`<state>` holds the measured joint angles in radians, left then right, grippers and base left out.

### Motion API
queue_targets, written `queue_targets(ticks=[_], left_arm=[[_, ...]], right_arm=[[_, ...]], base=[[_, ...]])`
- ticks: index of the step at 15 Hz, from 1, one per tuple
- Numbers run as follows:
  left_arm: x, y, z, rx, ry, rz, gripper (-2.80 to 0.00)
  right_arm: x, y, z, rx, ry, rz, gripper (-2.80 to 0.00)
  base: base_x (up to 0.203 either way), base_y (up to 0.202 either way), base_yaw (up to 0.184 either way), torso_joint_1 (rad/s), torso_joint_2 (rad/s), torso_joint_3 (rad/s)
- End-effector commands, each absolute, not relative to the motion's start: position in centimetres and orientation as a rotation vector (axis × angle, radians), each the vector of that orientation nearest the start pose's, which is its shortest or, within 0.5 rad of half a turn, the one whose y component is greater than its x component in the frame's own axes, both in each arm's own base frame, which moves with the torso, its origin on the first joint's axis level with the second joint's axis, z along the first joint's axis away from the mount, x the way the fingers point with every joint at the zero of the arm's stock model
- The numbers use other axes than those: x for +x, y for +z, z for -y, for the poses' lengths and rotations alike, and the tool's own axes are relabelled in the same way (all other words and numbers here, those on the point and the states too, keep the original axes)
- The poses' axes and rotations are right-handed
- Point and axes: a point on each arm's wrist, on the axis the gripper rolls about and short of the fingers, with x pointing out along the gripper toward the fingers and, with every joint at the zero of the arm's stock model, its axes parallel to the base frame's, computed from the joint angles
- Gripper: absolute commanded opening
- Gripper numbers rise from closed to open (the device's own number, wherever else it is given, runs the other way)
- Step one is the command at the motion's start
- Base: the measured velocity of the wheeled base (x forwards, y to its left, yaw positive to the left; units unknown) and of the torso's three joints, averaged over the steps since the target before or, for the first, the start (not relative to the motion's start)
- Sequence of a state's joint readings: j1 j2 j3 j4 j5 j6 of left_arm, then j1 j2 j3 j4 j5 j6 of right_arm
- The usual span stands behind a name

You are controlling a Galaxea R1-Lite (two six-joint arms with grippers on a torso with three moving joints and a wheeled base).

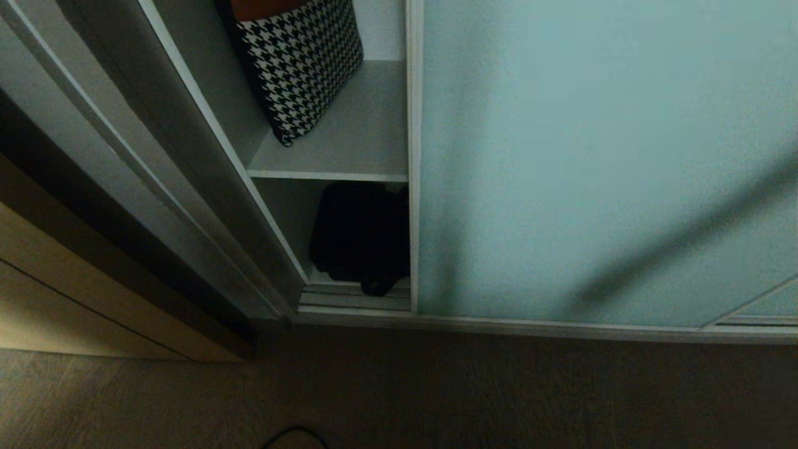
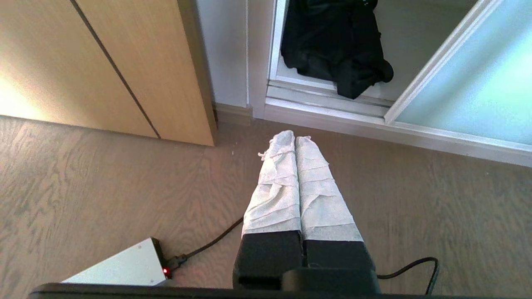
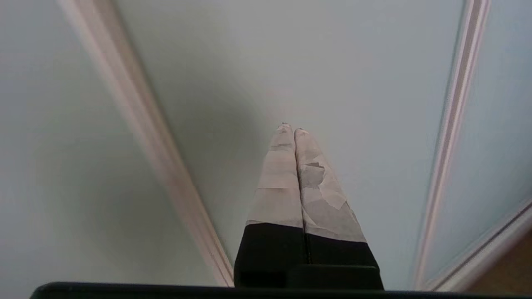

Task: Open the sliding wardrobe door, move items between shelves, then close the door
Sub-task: Close the door

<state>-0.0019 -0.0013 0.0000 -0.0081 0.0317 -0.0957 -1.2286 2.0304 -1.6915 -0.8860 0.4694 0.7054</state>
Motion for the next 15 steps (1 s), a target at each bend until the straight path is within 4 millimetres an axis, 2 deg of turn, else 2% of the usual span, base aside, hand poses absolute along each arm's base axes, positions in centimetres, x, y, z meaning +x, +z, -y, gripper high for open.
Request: queue_targets(ticks=[1, 5, 8, 15], left_arm=[[-2.3, 7.6, -0.1, -0.097, 0.029, 0.008, -2.80], [-2.3, 7.6, -0.1, -0.097, 0.030, 0.008, -2.80], [-2.3, 7.6, -0.1, -0.097, 0.030, 0.008, -2.80], [-2.3, 7.6, -0.1, -0.097, 0.029, 0.008, -2.80]], right_arm=[[15.6, 32.2, 39.2, 0.274, -0.552, 0.590, -2.80], [17.5, 31.5, 39.7, 0.333, -0.498, 0.597, -2.80], [17.9, 31.8, 39.9, 0.385, -0.464, 0.625, -2.80], [19.5, 30.6, 41.0, 0.408, -0.436, 0.626, -2.80]], base=[[0.000, 0.000, 0.000, 0.000, 0.00, 0.000], [0.000, 0.000, 0.000, 0.000, 0.00, 0.000], [0.000, 0.000, 0.000, 0.000, 0.00, 0.000], [0.000, 0.000, 0.000, 0.000, 0.00, 0.000]])
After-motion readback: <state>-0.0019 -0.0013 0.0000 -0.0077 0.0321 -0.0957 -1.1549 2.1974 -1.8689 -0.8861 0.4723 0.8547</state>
